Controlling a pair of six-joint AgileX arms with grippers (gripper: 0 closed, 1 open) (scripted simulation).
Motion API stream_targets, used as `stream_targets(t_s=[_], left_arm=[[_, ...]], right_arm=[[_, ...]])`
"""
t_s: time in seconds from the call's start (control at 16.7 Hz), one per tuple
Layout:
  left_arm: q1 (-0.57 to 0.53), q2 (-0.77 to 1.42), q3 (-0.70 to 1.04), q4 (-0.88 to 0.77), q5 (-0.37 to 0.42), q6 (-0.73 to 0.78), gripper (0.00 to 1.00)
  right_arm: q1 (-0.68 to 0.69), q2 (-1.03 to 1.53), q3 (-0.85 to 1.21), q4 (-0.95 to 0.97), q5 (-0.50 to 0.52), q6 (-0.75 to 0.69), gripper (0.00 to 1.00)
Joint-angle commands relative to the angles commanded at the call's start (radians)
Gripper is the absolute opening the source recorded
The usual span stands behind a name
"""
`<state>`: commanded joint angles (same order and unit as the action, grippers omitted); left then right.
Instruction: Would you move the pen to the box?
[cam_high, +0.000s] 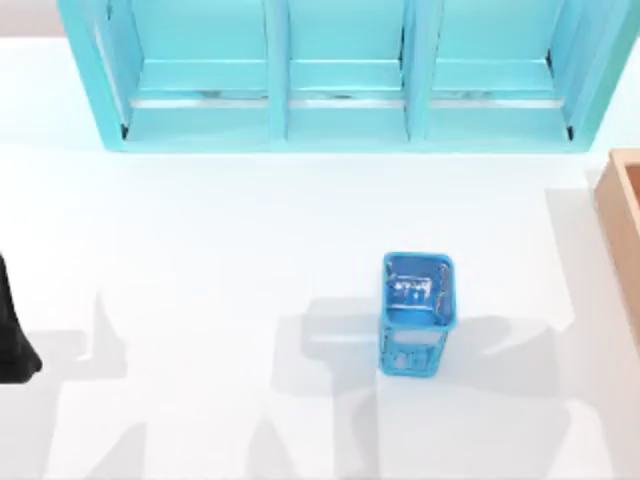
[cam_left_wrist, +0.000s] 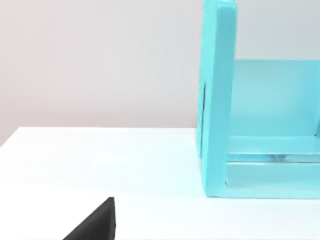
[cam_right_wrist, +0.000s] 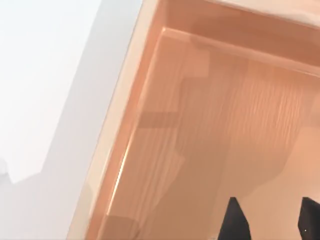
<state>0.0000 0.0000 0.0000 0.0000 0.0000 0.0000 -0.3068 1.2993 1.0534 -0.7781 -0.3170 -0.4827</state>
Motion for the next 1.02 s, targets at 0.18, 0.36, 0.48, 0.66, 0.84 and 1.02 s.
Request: stream_targets(t_s=[0.18,0.36,0.48,0.66,0.84,1.02], left_arm=[[0.000,0.000,0.000,0.000,0.000,0.000,1.00],[0.000,0.000,0.000,0.000,0.000,0.000,1.00],[0.000,0.000,0.000,0.000,0.000,0.000,1.00],[0.000,0.000,0.000,0.000,0.000,0.000,1.00],[0.000,0.000,0.000,0.000,0.000,0.000,1.00],[0.000,0.000,0.000,0.000,0.000,0.000,1.00]], right_arm=[[0.000,0.000,0.000,0.000,0.000,0.000,0.00],[0.000,0.000,0.000,0.000,0.000,0.000,0.23],[0.000,0.000,0.000,0.000,0.000,0.000,0.38],[0.000,0.000,0.000,0.000,0.000,0.000,0.60],[0.000,0.000,0.000,0.000,0.000,0.000,0.83],[0.000,0.000,0.000,0.000,0.000,0.000,1.00]])
